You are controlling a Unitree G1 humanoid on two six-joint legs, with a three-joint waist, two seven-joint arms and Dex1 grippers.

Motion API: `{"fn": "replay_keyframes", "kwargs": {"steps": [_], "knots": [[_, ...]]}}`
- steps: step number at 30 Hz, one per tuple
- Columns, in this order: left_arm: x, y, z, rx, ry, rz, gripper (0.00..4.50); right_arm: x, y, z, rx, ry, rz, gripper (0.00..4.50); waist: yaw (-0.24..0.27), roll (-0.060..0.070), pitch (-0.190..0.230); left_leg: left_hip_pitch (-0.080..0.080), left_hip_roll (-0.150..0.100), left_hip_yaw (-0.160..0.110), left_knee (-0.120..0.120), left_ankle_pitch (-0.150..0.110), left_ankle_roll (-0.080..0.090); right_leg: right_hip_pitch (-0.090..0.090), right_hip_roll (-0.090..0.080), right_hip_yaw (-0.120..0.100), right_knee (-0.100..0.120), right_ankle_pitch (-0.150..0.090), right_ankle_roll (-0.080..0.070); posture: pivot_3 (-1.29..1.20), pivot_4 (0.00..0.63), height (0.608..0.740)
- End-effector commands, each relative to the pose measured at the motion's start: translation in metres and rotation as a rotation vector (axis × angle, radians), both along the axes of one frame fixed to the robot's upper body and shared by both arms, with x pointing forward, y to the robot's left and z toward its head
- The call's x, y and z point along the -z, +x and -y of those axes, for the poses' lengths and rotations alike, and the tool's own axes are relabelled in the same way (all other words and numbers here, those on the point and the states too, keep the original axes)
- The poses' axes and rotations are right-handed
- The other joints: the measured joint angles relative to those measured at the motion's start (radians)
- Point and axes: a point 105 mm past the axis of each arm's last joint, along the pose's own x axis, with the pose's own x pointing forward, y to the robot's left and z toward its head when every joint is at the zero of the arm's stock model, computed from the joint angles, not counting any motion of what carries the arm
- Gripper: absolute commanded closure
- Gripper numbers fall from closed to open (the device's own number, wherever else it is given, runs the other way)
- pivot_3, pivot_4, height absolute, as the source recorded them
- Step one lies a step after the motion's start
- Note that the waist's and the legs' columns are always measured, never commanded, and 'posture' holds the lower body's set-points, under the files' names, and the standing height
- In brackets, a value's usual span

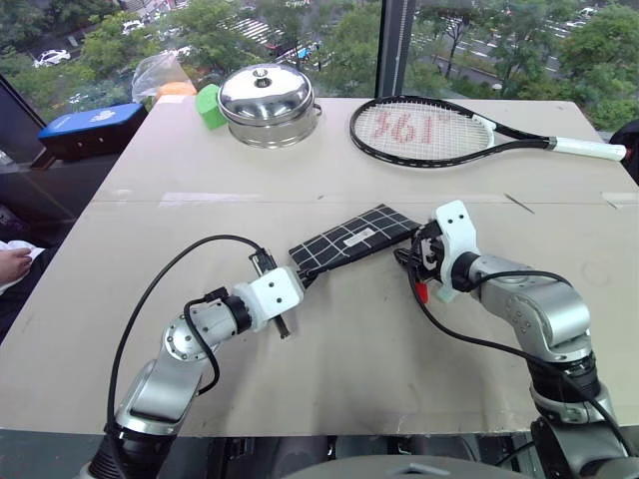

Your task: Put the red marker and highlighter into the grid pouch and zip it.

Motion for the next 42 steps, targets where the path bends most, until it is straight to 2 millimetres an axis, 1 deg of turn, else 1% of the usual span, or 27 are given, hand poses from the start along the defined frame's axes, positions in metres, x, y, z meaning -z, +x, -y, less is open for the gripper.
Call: {"fn": "replay_keyframes", "kwargs": {"steps": [1, 4, 5, 6, 7, 8, 12, 18, 23, 31, 38, 42], "knots": [[-0.013, -0.004, 0.002, 0.011, -0.023, 0.049, 4.50, -0.018, 0.005, 0.000, 0.017, 0.066, 0.056, 0.74, -0.002, 0.000, 0.000, 0.000, 0.000, 0.000, 0.000, 0.000, 0.000, 0.000, 0.000, 0.000, 0.000, 0.000, 0.000, 0.00, 0.150, 0.740], [-0.013, -0.003, 0.002, 0.010, -0.026, 0.049, 4.50, -0.017, 0.008, 0.000, 0.026, 0.090, 0.051, 0.74, -0.003, 0.000, 0.000, 0.000, 0.000, 0.000, 0.000, 0.000, 0.000, 0.000, 0.000, 0.000, 0.000, 0.000, 0.000, 0.00, 0.150, 0.740], [-0.013, -0.003, 0.003, 0.012, -0.028, 0.049, 4.50, -0.016, 0.008, 0.000, 0.028, 0.095, 0.049, 1.28, -0.004, 0.000, 0.000, 0.000, 0.000, 0.000, 0.000, 0.000, 0.000, 0.000, 0.000, 0.000, 0.000, 0.000, 0.000, 0.00, 0.150, 0.740], [-0.013, -0.003, 0.003, 0.013, -0.029, 0.050, 4.50, -0.016, 0.009, 0.000, 0.029, 0.099, 0.048, 1.56, -0.004, 0.000, 0.000, 0.000, 0.000, 0.000, 0.000, 0.000, 0.000, 0.000, 0.000, 0.000, 0.000, 0.000, 0.000, 0.00, 0.150, 0.740], [-0.012, -0.003, 0.003, 0.016, -0.028, 0.050, 4.50, -0.015, 0.009, 0.000, 0.029, 0.102, 0.046, 1.93, -0.005, 0.000, 0.000, 0.000, 0.000, 0.000, 0.000, 0.000, 0.000, 0.000, 0.000, 0.000, 0.000, 0.000, 0.000, 0.00, 0.150, 0.740], [-0.012, -0.003, 0.003, 0.018, -0.026, 0.052, 4.50, -0.014, 0.010, 0.000, 0.025, 0.097, 0.043, 2.54, -0.005, 0.000, 0.000, 0.000, 0.000, 0.000, 0.000, 0.000, 0.000, 0.000, 0.000, 0.000, 0.000, 0.000, 0.000, 0.00, 0.150, 0.740], [-0.010, -0.004, 0.004, 0.023, -0.027, 0.054, 4.50, -0.012, 0.012, 0.000, 0.014, 0.092, 0.039, 4.45, -0.008, 0.000, 0.000, 0.000, 0.000, 0.000, 0.000, 0.000, 0.000, 0.000, 0.000, 0.000, 0.000, 0.000, 0.000, 0.00, 0.150, 0.740], [-0.011, -0.003, 0.004, 0.011, -0.040, 0.060, 4.50, -0.013, 0.011, -0.003, -0.015, 0.086, 0.044, 4.45, -0.009, 0.000, 0.000, 0.000, 0.000, 0.000, 0.000, 0.000, 0.000, 0.000, 0.000, 0.000, 0.000, 0.000, 0.000, 0.00, 0.150, 0.740], [-0.013, -0.002, 0.010, 0.010, -0.058, 0.064, 4.50, -0.022, 0.001, -0.016, -0.094, 0.099, 0.052, 4.45, -0.009, 0.000, 0.000, 0.000, 0.000, 0.000, 0.000, 0.000, 0.000, 0.000, 0.000, 0.000, 0.000, 0.000, 0.000, 0.00, 0.150, 0.740], [-0.013, -0.001, 0.014, 0.022, -0.063, 0.063, 4.50, -0.026, -0.001, -0.020, -0.121, 0.086, 0.057, 4.45, -0.009, 0.000, 0.000, 0.000, 0.000, 0.000, 0.000, 0.000, 0.000, 0.000, 0.000, 0.000, 0.000, 0.000, 0.000, 0.00, 0.150, 0.740], [-0.017, 0.003, 0.020, 0.012, -0.089, 0.067, 4.50, -0.027, -0.014, -0.038, -0.221, 0.063, 0.048, 4.45, -0.010, 0.000, 0.000, 0.000, 0.000, 0.000, 0.000, 0.000, 0.000, 0.000, 0.000, 0.000, 0.000, 0.000, 0.000, 0.00, 0.150, 0.740], [-0.017, 0.004, 0.022, 0.011, -0.093, 0.067, 4.50, -0.026, -0.018, -0.043, -0.252, 0.050, 0.046, 4.45, -0.009, 0.000, 0.000, 0.000, 0.000, 0.000, 0.000, 0.000, 0.000, 0.000, 0.000, 0.000, 0.000, 0.000, 0.000, 0.00, 0.150, 0.740]]}}
